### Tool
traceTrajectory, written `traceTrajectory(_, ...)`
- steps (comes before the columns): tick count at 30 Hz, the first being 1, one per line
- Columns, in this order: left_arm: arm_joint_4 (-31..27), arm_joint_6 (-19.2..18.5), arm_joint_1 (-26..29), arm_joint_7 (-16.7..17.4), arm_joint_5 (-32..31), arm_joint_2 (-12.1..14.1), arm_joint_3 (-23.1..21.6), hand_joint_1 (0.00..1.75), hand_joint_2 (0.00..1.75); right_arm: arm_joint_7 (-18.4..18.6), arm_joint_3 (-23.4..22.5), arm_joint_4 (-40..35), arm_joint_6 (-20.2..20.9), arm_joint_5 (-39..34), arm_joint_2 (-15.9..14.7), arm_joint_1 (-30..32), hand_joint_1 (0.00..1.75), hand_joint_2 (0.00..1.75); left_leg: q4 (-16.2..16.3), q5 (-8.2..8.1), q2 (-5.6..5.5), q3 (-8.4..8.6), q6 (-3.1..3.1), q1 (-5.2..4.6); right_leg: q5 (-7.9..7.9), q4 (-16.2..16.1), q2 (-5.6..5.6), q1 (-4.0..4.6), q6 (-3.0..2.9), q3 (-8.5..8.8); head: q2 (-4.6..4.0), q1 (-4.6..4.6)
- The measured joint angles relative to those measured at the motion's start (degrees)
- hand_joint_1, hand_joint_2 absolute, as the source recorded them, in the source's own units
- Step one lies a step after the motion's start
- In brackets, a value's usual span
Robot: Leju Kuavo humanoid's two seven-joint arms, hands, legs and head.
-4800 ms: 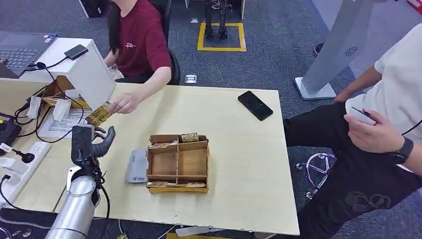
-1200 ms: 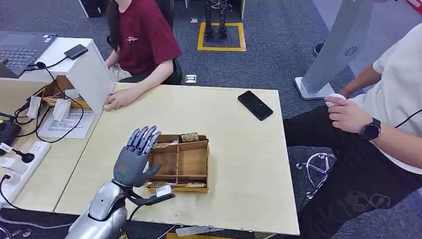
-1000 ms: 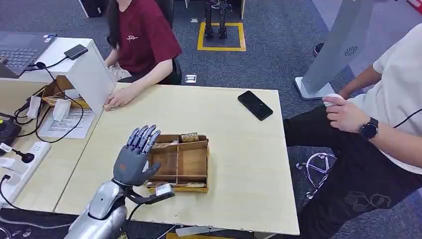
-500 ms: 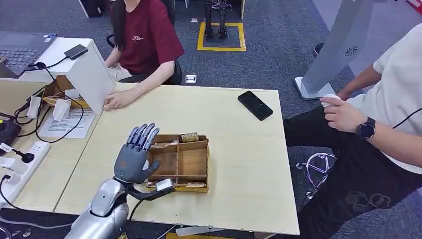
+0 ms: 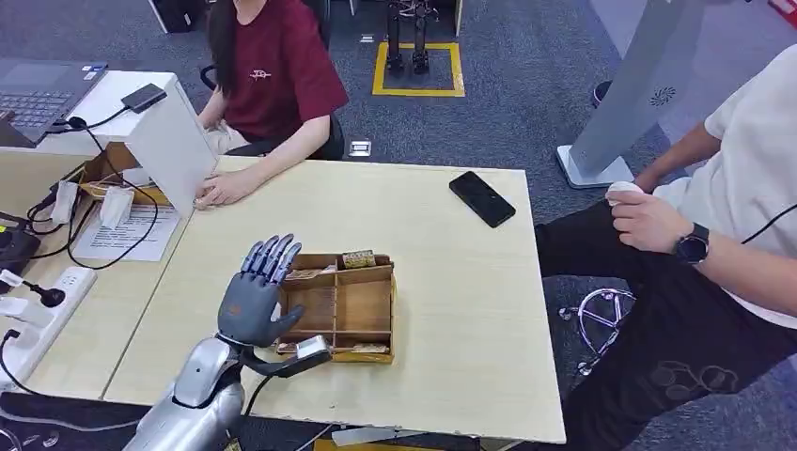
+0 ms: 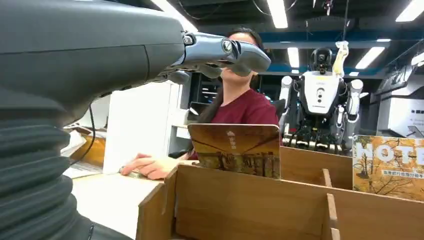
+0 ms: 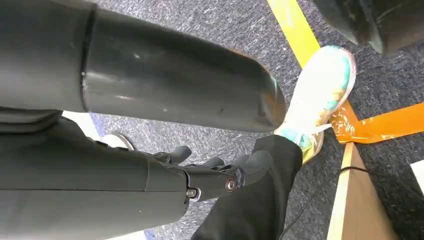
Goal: Pass the card to the sensor for recognition and then transmit it.
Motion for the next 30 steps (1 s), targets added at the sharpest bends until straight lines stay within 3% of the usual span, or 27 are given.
traceTrajectory(2, 0.11, 0.00, -0.01, 0.00, 0.00, -0.09, 0.00, 0.09, 1.75, 0.00, 0.13, 0.00, 0.00, 0.00, 0.02, 0.00, 0.00, 0.00, 0.00, 0.00, 0.00, 0.00, 0.00, 0.00, 0.00, 0.00, 0.00, 0.00, 0.00, 0.00, 0.00, 0.00)
traceTrajectory(3, 0.13, 0.00, -0.02, 0.00, 0.02, -0.11, 0.00, 1.75, 1.75, 0.00, 0.17, 0.00, 0.00, 0.00, 0.02, 0.00, 0.00, 0.00, 0.00, 0.00, 0.00, 0.00, 0.00, 0.00, 0.00, 0.00, 0.00, 0.00, 0.00, 0.00, 0.00, 0.00)
traceTrajectory(10, 0.48, -2.21, -0.08, -0.35, 1.49, -0.11, 0.02, 1.75, 1.75, 0.00, 0.37, 0.00, 0.02, -0.02, 0.04, -0.01, 0.00, 0.00, 0.00, 0.00, 0.00, 0.00, 0.00, 0.00, 0.00, 0.00, 0.00, 0.00, 0.00, 0.00, 0.02, 0.02)
traceTrajectory(30, 0.48, -3.61, -0.64, -1.62, 4.63, -0.11, 0.87, 1.75, 1.75, -0.15, 0.66, -0.02, 0.00, -0.24, 0.04, -0.08, 0.00, 0.00, 0.00, 0.00, -0.01, 0.00, 0.00, 0.00, 0.00, 0.00, -0.01, 0.00, 0.00, 0.02, 0.02, 0.00)
